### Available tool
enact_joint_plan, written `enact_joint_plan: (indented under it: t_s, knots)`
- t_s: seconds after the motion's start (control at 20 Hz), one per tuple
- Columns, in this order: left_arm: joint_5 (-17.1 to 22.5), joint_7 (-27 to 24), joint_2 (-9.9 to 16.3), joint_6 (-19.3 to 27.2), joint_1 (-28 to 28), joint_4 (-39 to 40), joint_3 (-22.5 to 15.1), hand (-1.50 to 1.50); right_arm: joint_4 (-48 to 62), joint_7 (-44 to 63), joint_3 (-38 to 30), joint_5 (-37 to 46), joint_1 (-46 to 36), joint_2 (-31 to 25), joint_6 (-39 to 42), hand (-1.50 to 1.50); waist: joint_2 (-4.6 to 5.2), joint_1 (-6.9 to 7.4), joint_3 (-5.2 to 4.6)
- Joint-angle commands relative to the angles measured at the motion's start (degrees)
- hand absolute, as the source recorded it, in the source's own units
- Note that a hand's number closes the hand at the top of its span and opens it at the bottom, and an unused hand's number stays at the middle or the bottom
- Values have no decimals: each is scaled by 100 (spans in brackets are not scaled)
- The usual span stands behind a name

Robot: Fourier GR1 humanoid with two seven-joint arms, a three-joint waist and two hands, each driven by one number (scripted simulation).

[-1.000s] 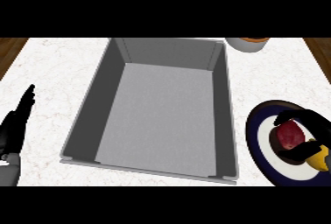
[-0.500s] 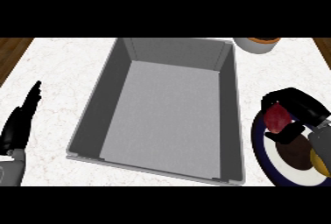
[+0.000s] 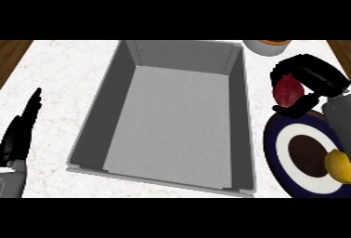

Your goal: Pick the pear from the plate and place it in the cardboard box

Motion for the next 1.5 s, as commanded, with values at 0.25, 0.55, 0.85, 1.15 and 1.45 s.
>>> enact_joint_plan:
  t_s: [0.25, 0.55, 0.85, 1.15, 1.45]
  knots:
    - [-94, 93, -136, 73, 24, 67, 27, 0, -761, -883, -482, -793, -354, 177, 376, 150, -35, -134, -5]
    - [-21, 33, 16, -55, 249, -272, 196, 0, -1845, 549, -208, -1124, -689, 807, 1643, 150, -57, -129, -9]
    - [10, 270, -11, -129, 8, -245, 216, 0, -2051, 2004, -109, -1464, -1031, 1974, 1927, 150, -50, -114, -8]
    - [-242, 273, -229, 33, -280, 114, 47, 0, -1941, 3419, 48, -1538, -1693, 2955, 2040, 150, -25, -112, -12]
    - [-102, 82, -160, -152, -37, -44, 213, 0, -1597, 3843, 738, -1909, -1655, 3166, 1408, 150, -28, -50, -7]
